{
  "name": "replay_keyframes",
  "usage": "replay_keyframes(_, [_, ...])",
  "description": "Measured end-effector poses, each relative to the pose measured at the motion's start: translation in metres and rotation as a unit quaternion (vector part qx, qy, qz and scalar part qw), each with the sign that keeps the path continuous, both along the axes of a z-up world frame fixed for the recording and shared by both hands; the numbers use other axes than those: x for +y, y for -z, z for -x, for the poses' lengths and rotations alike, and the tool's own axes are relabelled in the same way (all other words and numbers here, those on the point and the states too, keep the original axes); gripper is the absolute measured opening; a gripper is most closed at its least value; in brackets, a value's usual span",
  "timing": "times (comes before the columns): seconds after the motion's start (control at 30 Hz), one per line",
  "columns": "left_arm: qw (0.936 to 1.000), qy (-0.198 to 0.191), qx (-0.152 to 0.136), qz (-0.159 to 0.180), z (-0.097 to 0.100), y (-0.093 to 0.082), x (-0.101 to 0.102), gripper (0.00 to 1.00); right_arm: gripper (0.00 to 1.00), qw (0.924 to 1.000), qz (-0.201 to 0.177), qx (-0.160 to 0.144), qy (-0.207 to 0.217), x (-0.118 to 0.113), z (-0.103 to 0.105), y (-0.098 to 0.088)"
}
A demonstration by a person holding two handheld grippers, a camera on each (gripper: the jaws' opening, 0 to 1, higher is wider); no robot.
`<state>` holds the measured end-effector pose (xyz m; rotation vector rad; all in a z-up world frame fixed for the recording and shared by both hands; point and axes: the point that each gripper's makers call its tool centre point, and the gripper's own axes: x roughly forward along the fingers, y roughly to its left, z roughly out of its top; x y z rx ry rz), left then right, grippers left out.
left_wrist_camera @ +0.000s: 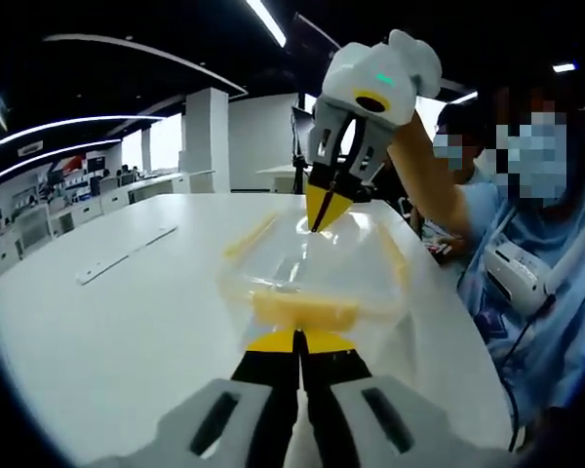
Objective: Snap each plastic latch of the storage box into its locked position after aligning the lid with the box until every specified latch is closed and the lid sits flush.
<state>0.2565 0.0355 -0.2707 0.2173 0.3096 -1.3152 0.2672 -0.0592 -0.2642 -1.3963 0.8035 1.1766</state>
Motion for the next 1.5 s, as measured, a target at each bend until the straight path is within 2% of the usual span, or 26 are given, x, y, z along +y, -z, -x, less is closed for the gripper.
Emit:
replay_keyframes(0.17, [0.9998,-0.015,0.007,0.012,-0.008,0.0,0.005,0.0,0.0,0.9999,0.011,0.002,0.005,0.001,-0.002,-0.002])
replay_keyframes(0.23, [0.9987,-0.026,0.028,0.034,-0.013,0.0,0.006,0.0,0.0,1.0,0.007,0.002,0.006,0.001,-0.002,-0.002])
replay_keyframes(0.27, [0.9982,-0.035,0.044,0.022,-0.018,0.011,0.008,0.0,0.0,1.0,-0.002,0.001,0.005,0.001,-0.001,-0.003])
replay_keyframes(0.37, [0.9979,-0.043,0.048,0.006,-0.025,0.02,0.014,0.0,0.0,0.9999,-0.013,-0.005,0.004,0.003,-0.002,-0.004])
replay_keyframes(0.43, [0.997,-0.052,0.056,0.008,-0.026,0.024,0.015,0.0,0.0,0.9998,-0.016,-0.009,0.003,0.003,-0.003,-0.005])
replay_keyframes(0.5, [0.9955,-0.067,0.067,0.012,-0.035,0.026,0.025,0.0,0.0,0.9995,-0.025,-0.022,-0.003,0.005,-0.007,-0.007])
replay_keyframes(0.6, [0.9939,-0.087,0.067,0.016,-0.041,0.026,0.032,0.0,0.0,0.9993,-0.027,-0.024,-0.003,0.006,-0.009,-0.007])
replay_keyframes(0.67, [0.9927,-0.098,0.065,0.024,-0.046,0.022,0.037,0.0,0.0,0.9993,-0.026,-0.026,-0.005,0.006,-0.009,-0.008])
replay_keyframes(0.73, [0.9928,-0.104,0.03,0.051,-0.045,-0.002,0.036,0.0,0.0,0.9992,-0.023,-0.032,-0.011,0.007,-0.01,-0.009])
replay_keyframes(0.77, [0.9924,-0.098,0.03,0.068,-0.044,-0.012,0.033,0.0,0.0,0.9992,-0.022,-0.032,-0.013,0.008,-0.011,-0.009])
replay_keyframes(1.0, [0.9924,-0.093,0.008,0.081,-0.043,-0.04,0.028,0.0,0.0,0.9988,-0.028,-0.037,-0.016,0.008,-0.012,-0.009])
replay_keyframes(1.03, [0.9944,-0.079,-0.006,0.071,-0.04,-0.05,0.019,0.0,0.0,0.9987,-0.028,-0.038,-0.016,0.008,-0.012,-0.01])
replay_keyframes(1.1, [0.9978,-0.042,-0.009,0.051,-0.03,-0.056,0.005,0.0,0.0,0.9984,-0.033,-0.045,-0.014,0.008,-0.013,-0.01])
replay_keyframes(1.17, [0.9998,-0.017,-0.001,0.007,-0.022,-0.049,-0.011,0.0,0.0,0.9975,-0.041,-0.055,-0.019,0.006,-0.013,-0.009])
replay_keyframes(1.2, [0.9997,-0.007,-0.009,-0.021,-0.023,-0.048,-0.019,0.0,0.0,0.9972,-0.043,-0.058,-0.021,0.006,-0.013,-0.009])
replay_keyframes(1.23, [0.9994,-0.001,-0.012,-0.033,-0.021,-0.048,-0.023,0.0,0.0,0.997,-0.045,-0.06,-0.022,0.006,-0.013,-0.009])
replay_keyframes(1.33, [0.9963,0.035,-0.02,-0.076,-0.012,-0.052,-0.043,0.0,0.0,0.9961,-0.045,-0.072,-0.025,0.006,-0.013,-0.009])
replay_keyframes(1.37, [0.9957,0.038,-0.022,-0.082,-0.011,-0.052,-0.044,0.0,0.0,0.9959,-0.043,-0.075,-0.026,0.007,-0.013,-0.009])
replay_keyframes(1.4, [0.99,0.056,-0.04,-0.123,-0.012,-0.051,-0.05,0.0,0.0,0.9946,-0.041,-0.091,-0.029,0.006,-0.012,-0.008])
replay_keyframes(1.5, [0.9823,0.063,-0.03,-0.174,-0.01,-0.045,-0.057,0.0,0.0,0.9931,-0.039,-0.106,-0.031,0.006,-0.012,-0.008])
